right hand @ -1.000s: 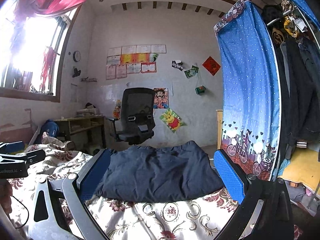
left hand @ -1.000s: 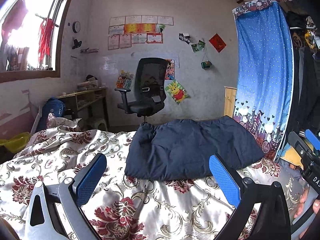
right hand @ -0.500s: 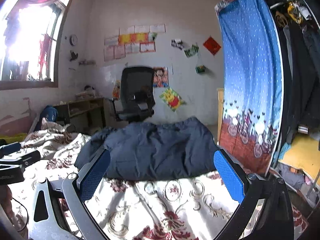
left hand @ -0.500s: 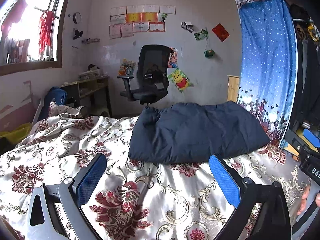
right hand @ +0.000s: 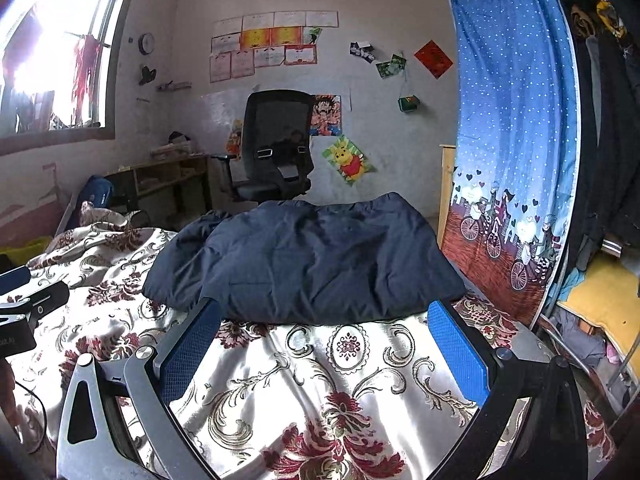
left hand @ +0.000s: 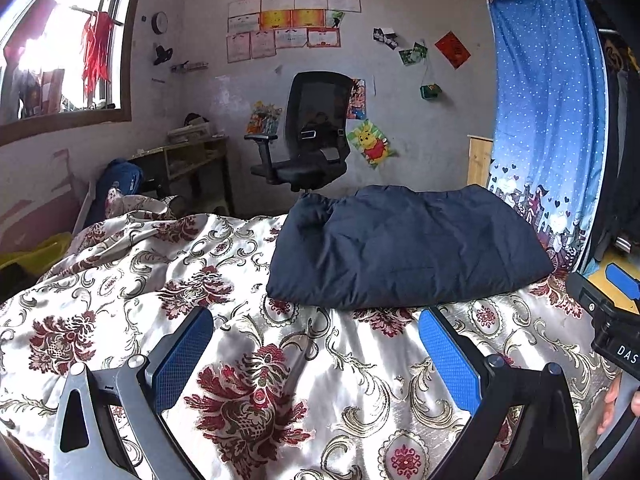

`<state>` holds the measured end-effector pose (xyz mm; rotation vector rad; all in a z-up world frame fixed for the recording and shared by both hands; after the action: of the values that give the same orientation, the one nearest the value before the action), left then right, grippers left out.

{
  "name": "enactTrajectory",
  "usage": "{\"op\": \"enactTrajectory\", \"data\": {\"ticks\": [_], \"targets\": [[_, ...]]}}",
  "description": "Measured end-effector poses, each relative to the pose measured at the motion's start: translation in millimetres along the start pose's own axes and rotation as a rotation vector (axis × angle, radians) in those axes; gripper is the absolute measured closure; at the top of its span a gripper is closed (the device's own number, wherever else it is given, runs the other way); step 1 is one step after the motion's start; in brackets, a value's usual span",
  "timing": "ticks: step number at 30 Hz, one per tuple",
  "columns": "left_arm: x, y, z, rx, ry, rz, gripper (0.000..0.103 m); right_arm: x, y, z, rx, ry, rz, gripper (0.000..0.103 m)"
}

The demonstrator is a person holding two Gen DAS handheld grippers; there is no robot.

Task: Fold large clothes

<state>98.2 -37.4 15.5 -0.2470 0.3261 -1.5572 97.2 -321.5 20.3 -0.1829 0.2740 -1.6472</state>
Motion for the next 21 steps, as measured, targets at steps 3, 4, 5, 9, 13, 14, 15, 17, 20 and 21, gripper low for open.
{"op": "enactTrajectory", "data": {"ticks": [3, 4, 5, 9, 13, 14, 15, 17, 20, 21], "targets": [[-0.3, 0.2, 0.1, 0.000, 0.000, 0.000, 0.000, -0.5, 0.0, 0.1, 0.000, 0.000, -0.001, 0.001], [-0.2, 0.3, 0.1, 0.000, 0.000, 0.000, 0.000, -0.2, 0.1, 0.3, 0.000, 0.000, 0.000, 0.001], [0.0, 0.3, 0.1, 0.000, 0.000, 0.000, 0.000, -0.6, 0.3, 0.6, 0.000, 0.001, -0.001, 0.001], [0.2, 0.3, 0.0, 0.000, -0.001, -0.002, 0.000, -2.4, 0.3, -0.5, 0.000, 0.001, -0.002, 0.001], [0.5, 0.3, 0.0, -0.001, -0.001, 0.000, 0.000, -2.3, 0.0, -0.4, 0.000, 0.002, -0.002, 0.001], [0.4, 0.2, 0.0, 0.000, -0.001, 0.000, 0.000, -2.4, 0.0, -0.4, 0.000, 0.002, -0.002, 0.001], [0.5, 0.3, 0.1, 0.000, -0.001, 0.000, 0.000, -2.0, -0.1, 0.0, 0.000, 0.002, -0.002, 0.001], [0.6, 0.3, 0.0, -0.001, -0.001, 0.000, 0.000, -1.7, 0.0, 0.1, 0.001, 0.003, -0.002, 0.001], [0.7, 0.0, 0.0, 0.000, -0.002, -0.002, 0.000, -1.6, 0.1, 0.0, 0.000, 0.002, -0.001, 0.001], [0.8, 0.1, 0.0, 0.001, -0.003, -0.002, 0.000, -2.0, 0.1, -0.2, 0.000, 0.002, -0.001, 0.001]]}}
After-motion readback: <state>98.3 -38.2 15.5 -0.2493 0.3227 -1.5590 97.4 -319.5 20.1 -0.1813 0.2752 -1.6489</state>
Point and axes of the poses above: each gripper's, at about its wrist camera, not at the fingertips, and y roughly the way its jaws point, x to its right, z to its top, the point moved 5 cm from there along y, roughly the way its jaws point, and after that the axes turned 5 degrees about x, right-handed, at the moved point
